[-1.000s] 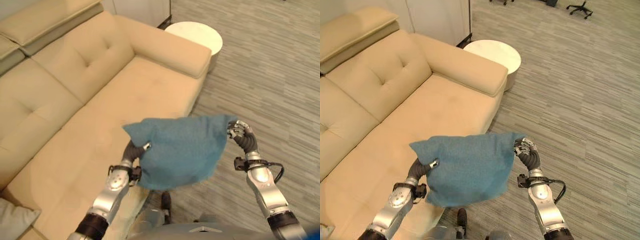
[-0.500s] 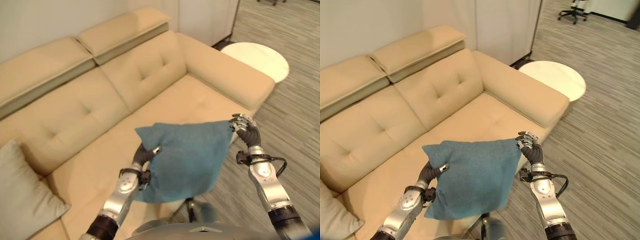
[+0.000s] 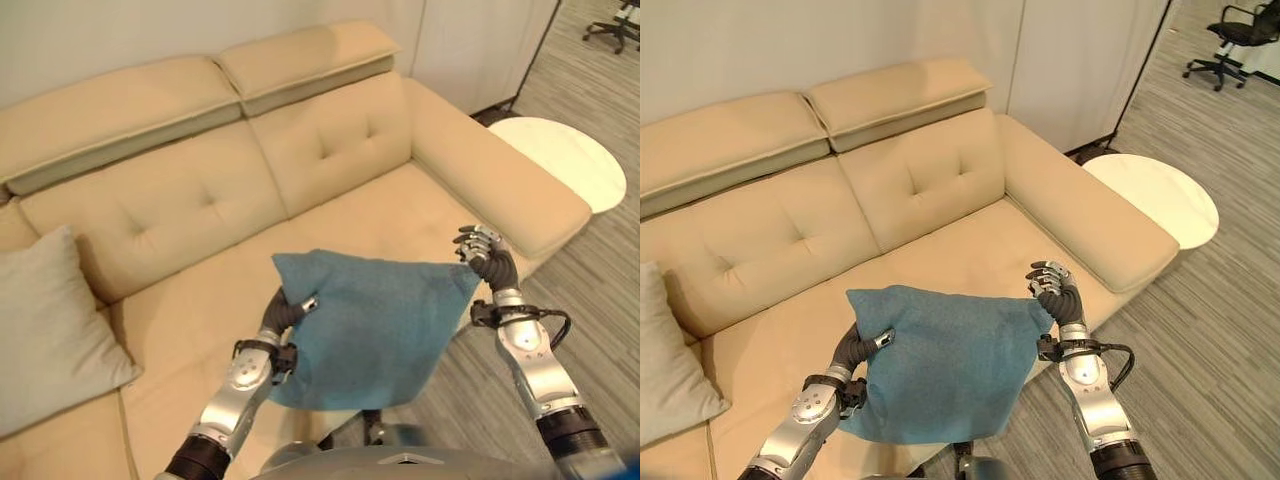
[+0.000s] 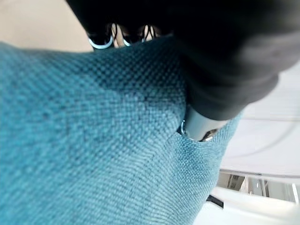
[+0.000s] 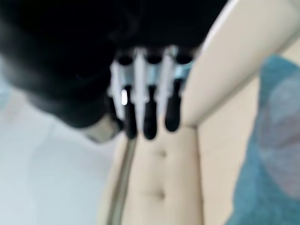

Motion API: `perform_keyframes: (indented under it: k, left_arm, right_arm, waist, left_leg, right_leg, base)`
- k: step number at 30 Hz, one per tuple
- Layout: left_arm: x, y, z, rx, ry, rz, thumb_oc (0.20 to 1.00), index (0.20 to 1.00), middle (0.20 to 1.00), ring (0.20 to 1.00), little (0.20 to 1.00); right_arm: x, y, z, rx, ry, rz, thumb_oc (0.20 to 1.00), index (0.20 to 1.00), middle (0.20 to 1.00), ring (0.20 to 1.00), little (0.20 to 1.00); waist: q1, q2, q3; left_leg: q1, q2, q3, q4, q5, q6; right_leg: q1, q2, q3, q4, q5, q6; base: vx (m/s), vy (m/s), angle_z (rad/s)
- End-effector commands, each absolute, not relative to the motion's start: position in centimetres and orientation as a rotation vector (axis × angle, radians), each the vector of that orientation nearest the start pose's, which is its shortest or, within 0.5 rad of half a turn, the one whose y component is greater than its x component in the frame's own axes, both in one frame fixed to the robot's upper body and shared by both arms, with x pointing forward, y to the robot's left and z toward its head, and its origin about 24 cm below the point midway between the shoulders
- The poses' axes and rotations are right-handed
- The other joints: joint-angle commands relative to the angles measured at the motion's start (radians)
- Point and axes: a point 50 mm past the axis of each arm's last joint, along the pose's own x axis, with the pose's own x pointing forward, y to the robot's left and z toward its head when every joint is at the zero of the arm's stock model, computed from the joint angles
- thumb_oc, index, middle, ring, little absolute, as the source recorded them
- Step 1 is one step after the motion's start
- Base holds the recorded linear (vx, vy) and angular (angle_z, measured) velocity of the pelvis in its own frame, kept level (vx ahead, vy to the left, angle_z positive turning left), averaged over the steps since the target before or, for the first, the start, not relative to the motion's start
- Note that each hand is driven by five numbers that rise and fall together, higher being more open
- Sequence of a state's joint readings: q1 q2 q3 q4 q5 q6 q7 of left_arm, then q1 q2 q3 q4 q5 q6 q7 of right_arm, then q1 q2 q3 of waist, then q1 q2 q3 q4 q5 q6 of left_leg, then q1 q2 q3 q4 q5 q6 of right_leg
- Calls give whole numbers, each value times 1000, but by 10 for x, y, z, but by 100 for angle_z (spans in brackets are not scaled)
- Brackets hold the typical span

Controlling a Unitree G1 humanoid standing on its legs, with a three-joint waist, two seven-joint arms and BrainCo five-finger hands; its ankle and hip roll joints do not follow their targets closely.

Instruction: Pick up all the scattered cushions and arrange them neatly on the sofa.

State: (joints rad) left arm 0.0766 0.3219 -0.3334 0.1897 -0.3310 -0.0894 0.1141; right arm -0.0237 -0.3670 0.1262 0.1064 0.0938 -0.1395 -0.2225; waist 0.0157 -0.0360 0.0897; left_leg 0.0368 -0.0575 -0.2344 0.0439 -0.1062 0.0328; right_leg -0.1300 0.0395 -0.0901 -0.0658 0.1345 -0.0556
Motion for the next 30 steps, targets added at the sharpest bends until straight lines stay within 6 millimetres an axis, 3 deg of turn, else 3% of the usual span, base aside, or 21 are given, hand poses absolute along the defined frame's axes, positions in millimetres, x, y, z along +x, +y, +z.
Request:
perform_keyframes:
  k: [1, 4, 5, 6, 7, 9, 10, 11, 16, 22, 27, 28, 29, 30]
  left_arm:
    - [247, 159, 42, -30, -56, -126, 200, 200, 200, 200, 200]
    - [253, 152, 48, -52, -85, -139, 200, 200, 200, 200, 200]
    - [254, 149, 50, -60, -92, -144, 200, 200, 200, 200, 200]
    - [256, 145, 50, -69, -96, -157, 200, 200, 200, 200, 200]
    - [256, 145, 50, -69, -97, -158, 200, 200, 200, 200, 200]
    - [257, 141, 51, -67, -100, -180, 200, 200, 200, 200, 200]
    - [257, 141, 50, -70, -95, -181, 200, 200, 200, 200, 200]
    - [256, 141, 50, -71, -95, -181, 200, 200, 200, 200, 200]
    - [253, 145, 48, -61, -84, -172, 200, 200, 200, 200, 200]
    - [251, 157, 53, -40, -105, -134, 200, 200, 200, 200, 200]
    - [251, 157, 53, -40, -105, -134, 200, 200, 200, 200, 200]
    - [252, 160, 56, -39, -122, -117, 200, 200, 200, 200, 200]
    - [256, 162, 62, -32, -147, -114, 200, 200, 200, 200, 200]
    - [258, 161, 65, -31, -160, -115, 200, 200, 200, 200, 200]
  right_arm:
    - [252, -210, 58, -265, -146, -125, 200, 200, 200, 200, 200]
    - [253, -218, 61, -270, -160, -166, 200, 200, 200, 200, 200]
    - [253, -220, 62, -272, -161, -179, 200, 200, 200, 200, 200]
    - [253, -225, 63, -279, -167, -209, 200, 200, 200, 200, 200]
    - [253, -225, 64, -279, -168, -210, 200, 200, 200, 200, 200]
    - [252, -233, 66, -286, -172, -244, 200, 200, 200, 200, 200]
    - [251, -234, 65, -289, -166, -250, 200, 200, 200, 200, 200]
    - [251, -235, 65, -290, -166, -250, 200, 200, 200, 200, 200]
    - [251, -235, 65, -301, -159, -249, 200, 200, 200, 200, 200]
    - [256, -224, 62, -290, -149, -209, 200, 200, 200, 200, 200]
    - [256, -224, 62, -290, -150, -209, 200, 200, 200, 200, 200]
    - [258, -220, 64, -299, -157, -198, 200, 200, 200, 200, 200]
    - [259, -220, 64, -314, -161, -205, 304, 304, 304, 304, 304]
    - [260, -221, 64, -327, -161, -216, 570, 570, 570, 570, 570]
  waist:
    - [10, -41, -48]
    - [-3, -51, -17]
    - [-10, -51, -12]
    - [-26, -44, -8]
    - [-28, -45, -10]
    - [-57, -39, -17]
    - [-63, -30, -25]
    - [-62, -32, -21]
    - [-59, -33, -34]
    - [-33, -42, -46]
    - [-33, -44, -48]
    - [-24, -35, -38]
    - [-39, -27, -31]
    - [-47, -22, -34]
  left_leg:
    - [-94, 2, 15, 52, 0, -62]
    - [-187, -1, 45, 115, 11, -78]
    - [-206, 11, 96, 122, 14, -79]
    - [-216, 70, 217, 128, 9, -79]
    - [-219, 68, 216, 126, 14, -78]
    - [-215, 138, 359, 126, 21, -81]
    - [-189, 154, 376, 105, -1, -91]
    - [-193, 152, 387, 99, 21, -87]
    - [-140, 145, 402, 47, 23, -89]
    - [-106, 113, 413, 42, -12, -56]
    - [-110, 111, 413, 40, -7, -55]
    - [-104, 100, 407, 44, -24, -37]
    - [-98, 86, 385, 30, -27, -19]
    - [-95, 81, 378, 18, -22, -17]
  right_leg:
    - [76, -56, 13, 68, -164, 112]
    - [66, -80, -53, 62, -167, 112]
    - [65, -90, -73, 58, -166, 115]
    - [70, -104, -124, 52, -167, 121]
    - [67, -106, -126, 51, -164, 121]
    - [72, -131, -187, 48, -165, 127]
    - [88, -126, -189, 45, -180, 134]
    - [81, -130, -198, 47, -166, 129]
    - [121, -138, -195, 34, -164, 138]
    - [132, -165, -159, 49, -157, 163]
    - [127, -167, -159, 49, -154, 163]
    - [103, -189, -144, 118, -151, 181]
    - [47, -177, -44, 201, -158, 202]
    - [21, -164, 3, 194, -159, 201]
  base:
    - [-52, -60, 44]
    - [-167, -47, 38]
    - [-69, 1, 156]
    - [-67, -2, 168]
    - [-31, 3, 149]
    - [68, 56, 71]
    - [59, 60, 74]
    - [80, 51, 78]
    - [101, 101, 15]
    - [76, 168, -8]
    - [-2, 42, -15]
    - [22, 251, 2]
    - [41, 265, -3]
    - [60, 110, -28]
